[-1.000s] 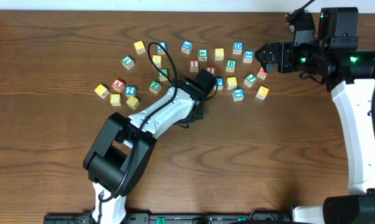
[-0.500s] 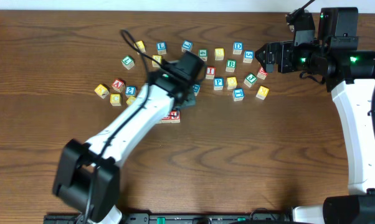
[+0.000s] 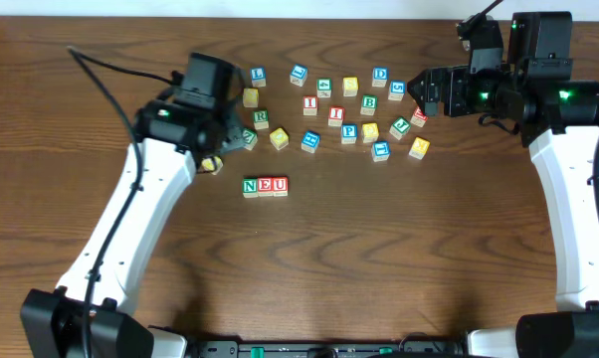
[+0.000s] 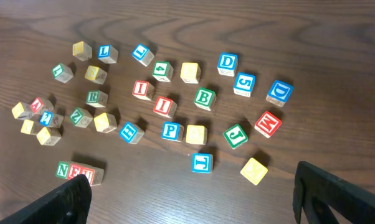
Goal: Spell out NEURIPS
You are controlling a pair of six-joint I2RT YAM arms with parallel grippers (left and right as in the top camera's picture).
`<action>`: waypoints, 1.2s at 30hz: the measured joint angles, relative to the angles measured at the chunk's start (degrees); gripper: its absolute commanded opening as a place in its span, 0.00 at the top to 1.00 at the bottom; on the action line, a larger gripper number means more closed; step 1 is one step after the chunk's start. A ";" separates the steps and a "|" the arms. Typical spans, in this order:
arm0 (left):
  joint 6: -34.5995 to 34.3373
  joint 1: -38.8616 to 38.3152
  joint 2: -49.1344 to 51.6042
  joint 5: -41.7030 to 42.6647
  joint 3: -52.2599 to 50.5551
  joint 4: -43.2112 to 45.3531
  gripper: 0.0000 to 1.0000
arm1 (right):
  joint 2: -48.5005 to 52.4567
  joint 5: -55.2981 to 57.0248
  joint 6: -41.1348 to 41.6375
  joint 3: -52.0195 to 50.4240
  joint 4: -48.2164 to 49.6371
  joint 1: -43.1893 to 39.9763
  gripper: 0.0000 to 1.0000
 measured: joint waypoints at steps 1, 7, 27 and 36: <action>0.57 0.74 0.00 0.57 0.00 -0.26 0.91 | 0.00 0.00 0.00 0.00 0.00 0.00 0.01; 3.48 3.61 0.00 2.73 0.00 -0.85 0.91 | 0.00 0.00 0.00 0.00 0.00 0.00 0.01; 7.06 3.93 0.00 3.17 0.00 -0.04 0.91 | 0.00 0.00 0.00 0.00 0.00 0.00 0.01; 7.50 3.93 0.02 3.17 0.00 2.67 0.90 | 0.00 0.00 0.00 0.00 0.00 0.00 0.01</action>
